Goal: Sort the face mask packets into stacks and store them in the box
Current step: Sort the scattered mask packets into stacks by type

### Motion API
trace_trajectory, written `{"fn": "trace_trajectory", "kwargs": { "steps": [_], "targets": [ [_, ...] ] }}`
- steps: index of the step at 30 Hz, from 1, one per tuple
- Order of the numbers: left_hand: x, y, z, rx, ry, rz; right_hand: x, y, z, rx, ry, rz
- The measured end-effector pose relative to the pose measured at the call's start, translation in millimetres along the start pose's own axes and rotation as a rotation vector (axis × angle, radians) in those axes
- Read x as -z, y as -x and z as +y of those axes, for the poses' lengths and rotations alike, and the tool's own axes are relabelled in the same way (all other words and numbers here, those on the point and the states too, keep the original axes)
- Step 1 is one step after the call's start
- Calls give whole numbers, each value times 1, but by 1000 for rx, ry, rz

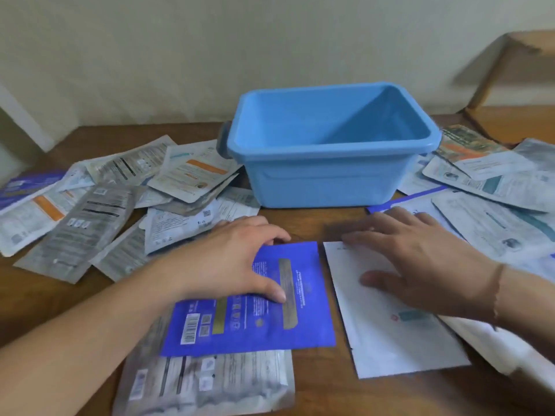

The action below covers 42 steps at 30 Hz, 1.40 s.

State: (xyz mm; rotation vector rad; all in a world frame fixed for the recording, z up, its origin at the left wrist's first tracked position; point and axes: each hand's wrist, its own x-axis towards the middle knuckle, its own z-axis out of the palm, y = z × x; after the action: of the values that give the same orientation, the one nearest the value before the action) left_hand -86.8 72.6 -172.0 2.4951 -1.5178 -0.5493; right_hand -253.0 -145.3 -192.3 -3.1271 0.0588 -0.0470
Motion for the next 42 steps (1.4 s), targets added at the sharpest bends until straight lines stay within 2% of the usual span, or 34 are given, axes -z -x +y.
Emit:
{"fn": "trace_trajectory", "kwargs": {
  "steps": [5,8,10,12,16,18,22,24,28,35,37,39,42],
  "targets": [
    [-4,1,1,-14,117,130,3,25,8,-120,7,-2],
    [-11,4,4,-33,192,240,-3,35,-3,-136,3,147],
    [-13,9,9,-61,318,343,-4,38,-19,-88,-33,303],
    [-15,17,18,-131,450,433,-6,39,-41,0,-45,366],
    [-32,27,43,-255,590,378,-8,40,-60,175,-82,546],
    [-41,31,49,-291,526,370,-6,46,-61,250,-144,609],
    [-50,45,33,-324,136,411,-13,56,-50,529,71,470],
    [-57,59,12,-282,7,359,-20,60,-49,547,62,449],
    [-55,88,-30,-254,-108,248,-24,59,-62,537,-65,430],
    [-24,114,-99,-6,-454,82,-23,28,-89,597,-105,375],
    [-15,119,-122,40,-495,98,-25,21,-96,609,-96,369],
    [-7,121,-141,61,-537,178,-25,14,-102,617,-76,369],
    [-7,128,-135,-71,-515,341,-26,6,-108,642,-55,378]
  ]
}}
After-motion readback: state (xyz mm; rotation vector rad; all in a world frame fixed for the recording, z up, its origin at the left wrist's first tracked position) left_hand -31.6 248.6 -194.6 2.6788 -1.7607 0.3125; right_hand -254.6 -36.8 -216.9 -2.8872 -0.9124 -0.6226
